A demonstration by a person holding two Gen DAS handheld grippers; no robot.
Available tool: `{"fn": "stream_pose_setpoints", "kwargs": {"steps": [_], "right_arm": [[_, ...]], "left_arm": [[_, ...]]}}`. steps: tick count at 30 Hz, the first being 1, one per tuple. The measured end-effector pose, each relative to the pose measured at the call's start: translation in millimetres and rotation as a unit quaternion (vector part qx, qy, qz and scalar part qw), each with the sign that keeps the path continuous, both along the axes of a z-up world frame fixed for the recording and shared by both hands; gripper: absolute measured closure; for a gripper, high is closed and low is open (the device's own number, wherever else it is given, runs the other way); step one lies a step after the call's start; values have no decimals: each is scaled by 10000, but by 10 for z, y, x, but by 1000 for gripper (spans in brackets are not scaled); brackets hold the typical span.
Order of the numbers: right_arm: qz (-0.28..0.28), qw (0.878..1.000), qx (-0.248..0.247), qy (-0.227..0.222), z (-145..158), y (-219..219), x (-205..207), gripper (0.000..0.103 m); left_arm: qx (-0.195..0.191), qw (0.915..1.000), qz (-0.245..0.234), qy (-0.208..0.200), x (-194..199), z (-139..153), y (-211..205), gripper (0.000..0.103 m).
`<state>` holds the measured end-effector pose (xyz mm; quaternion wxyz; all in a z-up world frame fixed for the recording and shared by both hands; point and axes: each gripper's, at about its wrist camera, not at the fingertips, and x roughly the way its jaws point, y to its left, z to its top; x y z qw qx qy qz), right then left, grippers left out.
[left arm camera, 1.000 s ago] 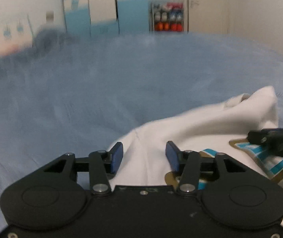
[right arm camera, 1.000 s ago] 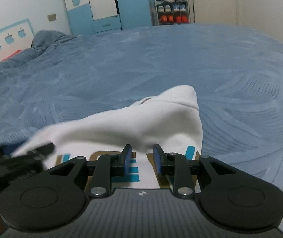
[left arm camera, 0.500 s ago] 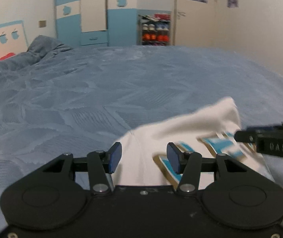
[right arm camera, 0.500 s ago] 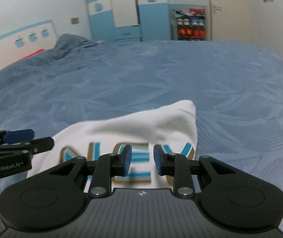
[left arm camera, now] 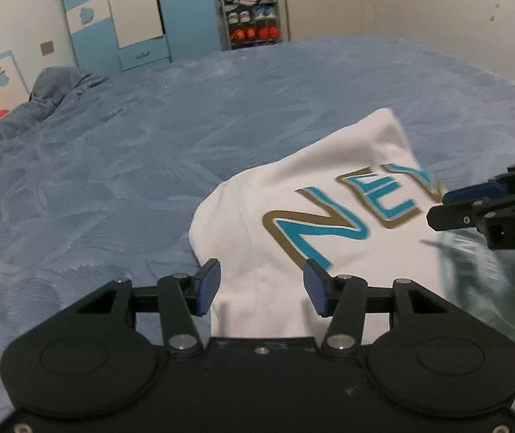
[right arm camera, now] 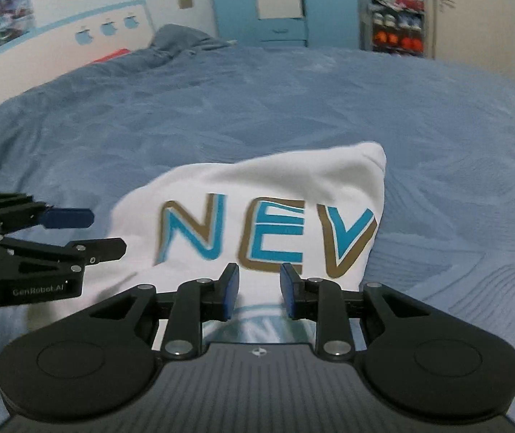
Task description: Fold small clothes
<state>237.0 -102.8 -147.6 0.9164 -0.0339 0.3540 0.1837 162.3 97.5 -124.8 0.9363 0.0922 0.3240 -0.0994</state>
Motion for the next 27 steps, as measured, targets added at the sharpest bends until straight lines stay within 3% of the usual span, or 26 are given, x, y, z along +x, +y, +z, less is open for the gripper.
{"fn": "stream_pose_setpoints", "kwargs": {"steps": [3,5,7,9,15,18,20,23,24,26,27], "right_arm": [[418,9978,21,519,-103,1,-119,63],[556,9970,-205,504,-302,31,-181,63],[579,9968,-375,397,-358,75,-213,63],[500,9971,-442,368,-240,129,-232,62],[856,9950,-427,303,98,161,-462,63],[966,9902,-527,855,-119,119,-520,62],[845,9879,-698,1096,-342,67,-509,63],[687,9916,-313,1054,-302,-61,-525,62],[639,9930,-215,969,-239,-85,-519,59],[383,9971,-109,643,-107,-154,-475,38],[239,9984,-77,501,-46,-198,-431,22]], "left_arm": [[48,9995,-197,226,-165,-86,-16,50],[291,9956,-254,853,-132,-383,-80,48],[550,9956,-282,705,-195,-512,-153,48],[671,9948,-250,721,-234,-398,-210,50],[337,9969,-380,594,-439,-41,-101,49],[217,9898,-324,1368,-373,-327,-24,49],[65,9914,-274,1276,-416,-436,18,48],[-180,9941,-169,1058,-441,-249,77,49],[-267,9954,-99,920,-438,-162,124,49],[-386,9965,32,735,-378,-14,256,49],[-433,9964,78,720,-321,20,327,49]]}}
